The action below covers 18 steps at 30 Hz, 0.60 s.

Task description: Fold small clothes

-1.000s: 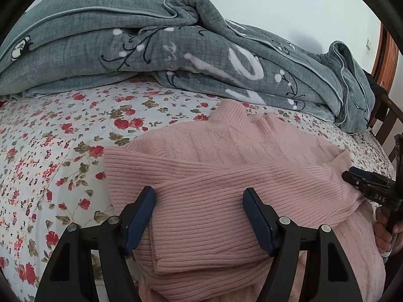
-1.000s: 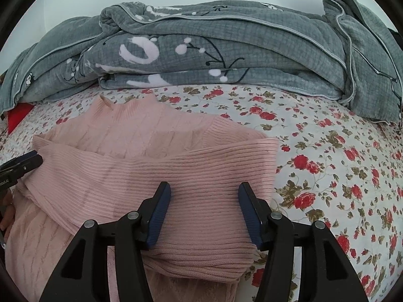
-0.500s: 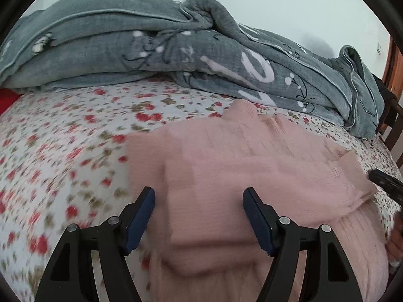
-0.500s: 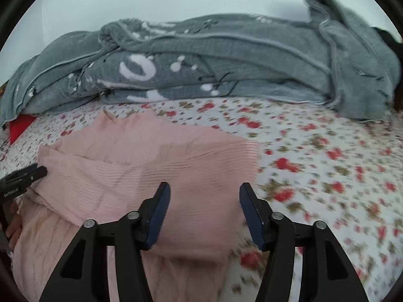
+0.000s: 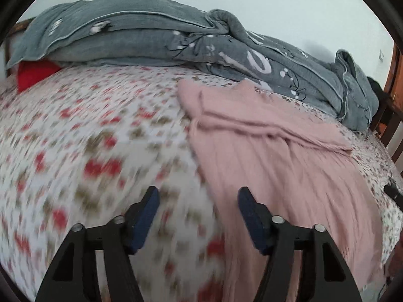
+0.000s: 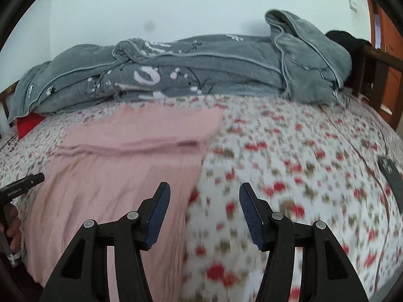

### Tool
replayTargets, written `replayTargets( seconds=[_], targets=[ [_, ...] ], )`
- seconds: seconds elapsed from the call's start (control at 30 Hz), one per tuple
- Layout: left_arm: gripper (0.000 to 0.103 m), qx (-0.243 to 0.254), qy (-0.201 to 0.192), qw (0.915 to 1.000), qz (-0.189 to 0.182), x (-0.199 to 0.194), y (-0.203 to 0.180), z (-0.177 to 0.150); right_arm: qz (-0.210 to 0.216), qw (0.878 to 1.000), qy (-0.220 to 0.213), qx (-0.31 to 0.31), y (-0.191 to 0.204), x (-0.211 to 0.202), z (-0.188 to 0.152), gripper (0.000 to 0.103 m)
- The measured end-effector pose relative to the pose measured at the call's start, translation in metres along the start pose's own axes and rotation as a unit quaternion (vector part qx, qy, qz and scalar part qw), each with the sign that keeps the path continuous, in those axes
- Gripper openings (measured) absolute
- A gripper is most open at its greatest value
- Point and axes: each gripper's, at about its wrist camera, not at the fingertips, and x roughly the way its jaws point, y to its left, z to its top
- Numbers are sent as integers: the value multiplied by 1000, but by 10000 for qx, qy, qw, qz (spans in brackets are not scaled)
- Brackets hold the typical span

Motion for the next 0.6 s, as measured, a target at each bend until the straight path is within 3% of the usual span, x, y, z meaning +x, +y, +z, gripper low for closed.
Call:
replayTargets(
  seconds=[0.13, 0.3, 0.6],
  targets=[
    [61, -177, 153, 9992, -334, -31, 8, -32, 245, 9993, 261, 92, -4, -17, -31, 57],
    [63, -110, 320, 9971, -683, -57, 6, -57, 428, 9986, 263, 171, -5, -45, -70, 57],
    [64, -42, 522, 9954, -800, -57, -7, -89, 786, 9957, 473, 126, 15, -46, -105, 57]
  ],
)
